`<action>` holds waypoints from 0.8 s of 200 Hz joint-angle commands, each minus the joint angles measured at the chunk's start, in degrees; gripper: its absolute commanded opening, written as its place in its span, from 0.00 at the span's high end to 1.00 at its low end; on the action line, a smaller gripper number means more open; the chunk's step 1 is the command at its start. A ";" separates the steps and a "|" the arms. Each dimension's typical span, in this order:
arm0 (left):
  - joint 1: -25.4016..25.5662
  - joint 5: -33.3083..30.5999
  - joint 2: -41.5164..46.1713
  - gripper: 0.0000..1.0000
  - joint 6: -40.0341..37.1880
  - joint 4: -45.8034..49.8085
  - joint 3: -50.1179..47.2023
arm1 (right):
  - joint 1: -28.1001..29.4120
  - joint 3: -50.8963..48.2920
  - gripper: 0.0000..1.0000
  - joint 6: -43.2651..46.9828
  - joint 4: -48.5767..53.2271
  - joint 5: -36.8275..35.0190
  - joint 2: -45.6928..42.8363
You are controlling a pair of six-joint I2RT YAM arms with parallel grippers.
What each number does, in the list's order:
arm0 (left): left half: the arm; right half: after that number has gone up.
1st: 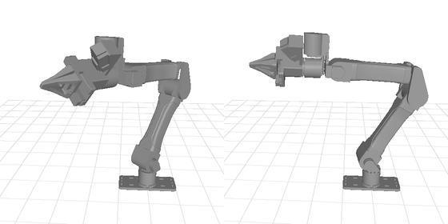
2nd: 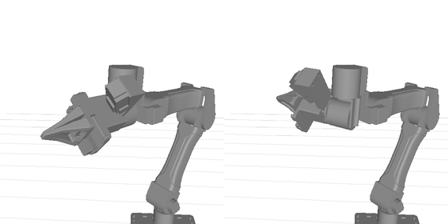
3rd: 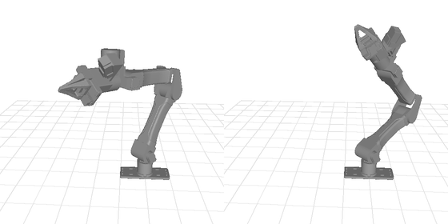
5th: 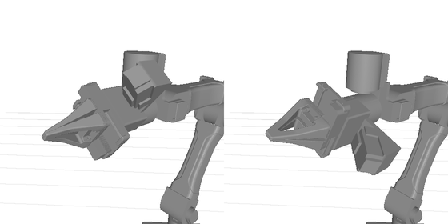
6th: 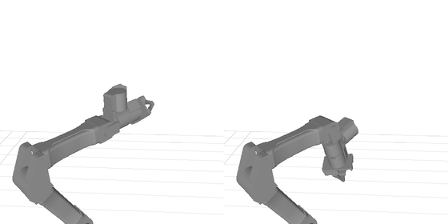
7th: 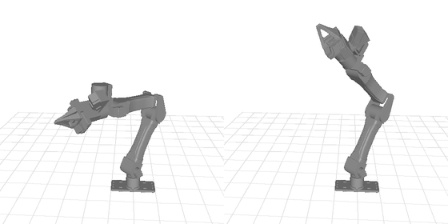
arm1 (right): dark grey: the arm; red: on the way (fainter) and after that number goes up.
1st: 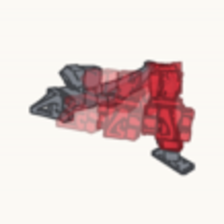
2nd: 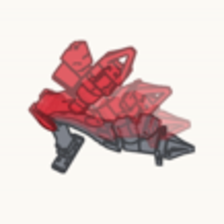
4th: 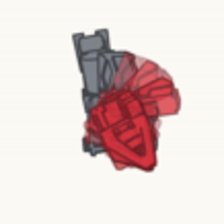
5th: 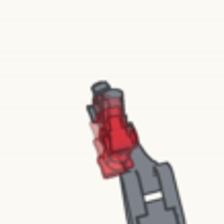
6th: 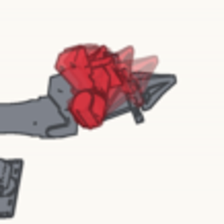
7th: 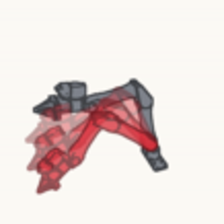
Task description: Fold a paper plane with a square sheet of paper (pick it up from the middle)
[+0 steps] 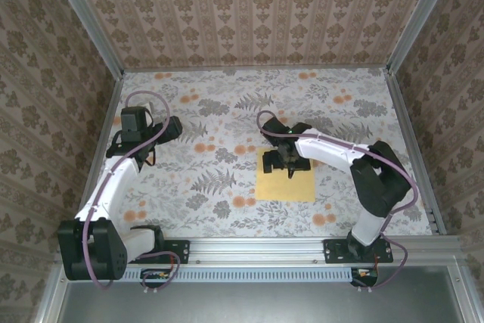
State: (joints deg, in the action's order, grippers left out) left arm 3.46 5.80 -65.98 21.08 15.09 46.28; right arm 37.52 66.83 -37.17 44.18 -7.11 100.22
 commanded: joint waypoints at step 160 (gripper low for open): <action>0.52 3.69 -3.28 0.00 0.89 0.80 1.89 | -1.57 -2.28 0.07 -2.36 -0.37 3.09 10.81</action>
State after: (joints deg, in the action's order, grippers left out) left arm 3.46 8.60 -69.30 21.06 15.03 46.28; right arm 36.25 67.88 -39.22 43.81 -3.64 107.15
